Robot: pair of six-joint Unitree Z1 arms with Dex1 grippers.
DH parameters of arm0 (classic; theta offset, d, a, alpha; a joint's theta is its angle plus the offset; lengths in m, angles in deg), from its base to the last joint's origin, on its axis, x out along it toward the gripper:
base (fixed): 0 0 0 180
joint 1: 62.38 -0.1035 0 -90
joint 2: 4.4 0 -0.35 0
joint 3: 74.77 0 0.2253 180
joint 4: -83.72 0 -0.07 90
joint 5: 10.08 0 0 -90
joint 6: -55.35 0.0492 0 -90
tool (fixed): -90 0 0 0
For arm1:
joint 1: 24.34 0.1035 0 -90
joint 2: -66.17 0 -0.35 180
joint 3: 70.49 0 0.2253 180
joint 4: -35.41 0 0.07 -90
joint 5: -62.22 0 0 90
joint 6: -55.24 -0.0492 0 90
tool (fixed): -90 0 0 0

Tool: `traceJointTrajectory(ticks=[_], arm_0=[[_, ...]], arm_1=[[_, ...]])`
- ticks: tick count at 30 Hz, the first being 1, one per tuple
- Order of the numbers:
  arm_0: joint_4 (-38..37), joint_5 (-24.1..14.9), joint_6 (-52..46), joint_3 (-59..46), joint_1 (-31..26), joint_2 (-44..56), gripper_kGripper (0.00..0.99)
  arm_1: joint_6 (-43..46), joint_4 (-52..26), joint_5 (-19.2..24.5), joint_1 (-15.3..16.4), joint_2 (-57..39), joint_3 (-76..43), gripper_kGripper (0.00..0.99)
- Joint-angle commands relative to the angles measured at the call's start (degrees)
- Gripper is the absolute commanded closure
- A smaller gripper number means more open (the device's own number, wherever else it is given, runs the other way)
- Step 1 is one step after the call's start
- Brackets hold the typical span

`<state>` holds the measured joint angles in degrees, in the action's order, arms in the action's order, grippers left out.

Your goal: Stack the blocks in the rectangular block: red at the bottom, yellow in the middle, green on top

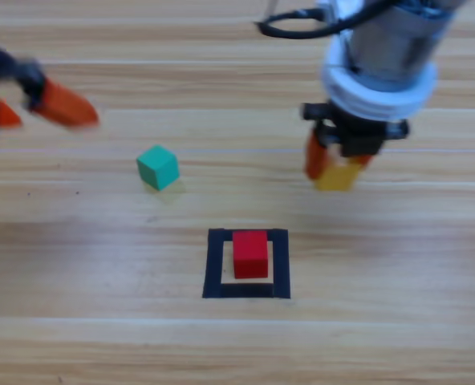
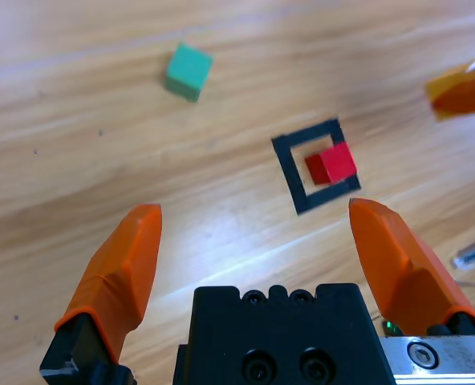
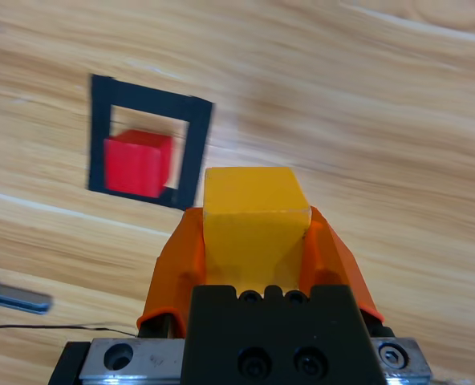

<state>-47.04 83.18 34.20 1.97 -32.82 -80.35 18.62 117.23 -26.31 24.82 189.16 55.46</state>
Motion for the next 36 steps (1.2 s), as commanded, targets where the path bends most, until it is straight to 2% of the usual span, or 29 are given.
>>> traceJointTrajectory(ticks=[1,4,12,20,30,36], arm_0=[[-0.31,-0.53,2.96,-0.75,-6.89,2.04,0.0],[-0.22,-0.71,4.8,-1.36,-8.2,1.6,0.0],[-0.22,0.17,5.68,-1.8,-9.26,-1.04,0.0],[-0.58,2.98,4.72,-2.33,-9.26,-2.0,0.0],[-0.75,3.68,4.63,-2.86,-9.26,-3.24,0.0],[-1.19,3.95,4.63,-2.94,-9.26,-4.2,0.0]], arm_1=[[-3.02,5.51,0.99,7.0,10.51,10.61,0.824],[-3.89,8.94,1.26,8.49,15.35,17.11,0.824],[-5.04,11.84,1.26,9.2,23.08,24.85,0.824],[-5.65,12.19,2.13,9.2,24.4,25.72,0.824],[-7.06,13.34,2.13,9.55,24.93,27.31,0.823],[-8.47,14.74,3.63,10.6,23.43,28.36,0.823]])
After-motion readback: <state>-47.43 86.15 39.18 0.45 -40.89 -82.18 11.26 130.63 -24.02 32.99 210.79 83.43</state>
